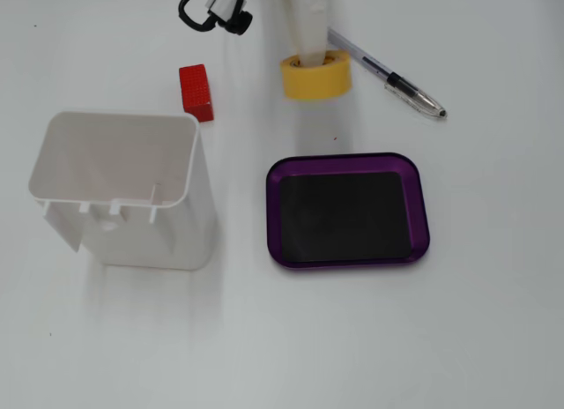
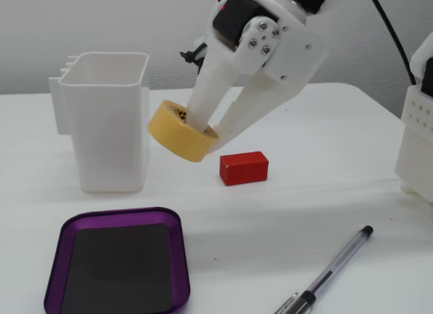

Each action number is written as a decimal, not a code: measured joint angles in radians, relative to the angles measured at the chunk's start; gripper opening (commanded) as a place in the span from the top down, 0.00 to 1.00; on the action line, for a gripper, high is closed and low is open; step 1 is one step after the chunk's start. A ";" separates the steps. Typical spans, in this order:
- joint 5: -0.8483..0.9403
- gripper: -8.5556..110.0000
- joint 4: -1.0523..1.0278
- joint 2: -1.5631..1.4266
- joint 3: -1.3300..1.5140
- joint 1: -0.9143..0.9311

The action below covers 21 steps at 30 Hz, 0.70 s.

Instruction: Pick up the yellow tape and place it in the box.

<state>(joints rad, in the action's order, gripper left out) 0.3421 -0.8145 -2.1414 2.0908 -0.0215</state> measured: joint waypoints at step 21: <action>-0.074 0.86 0.086 0.680 -0.382 -0.052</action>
<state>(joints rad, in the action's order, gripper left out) 0.2684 -0.7286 -1.4619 1.7089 -0.0736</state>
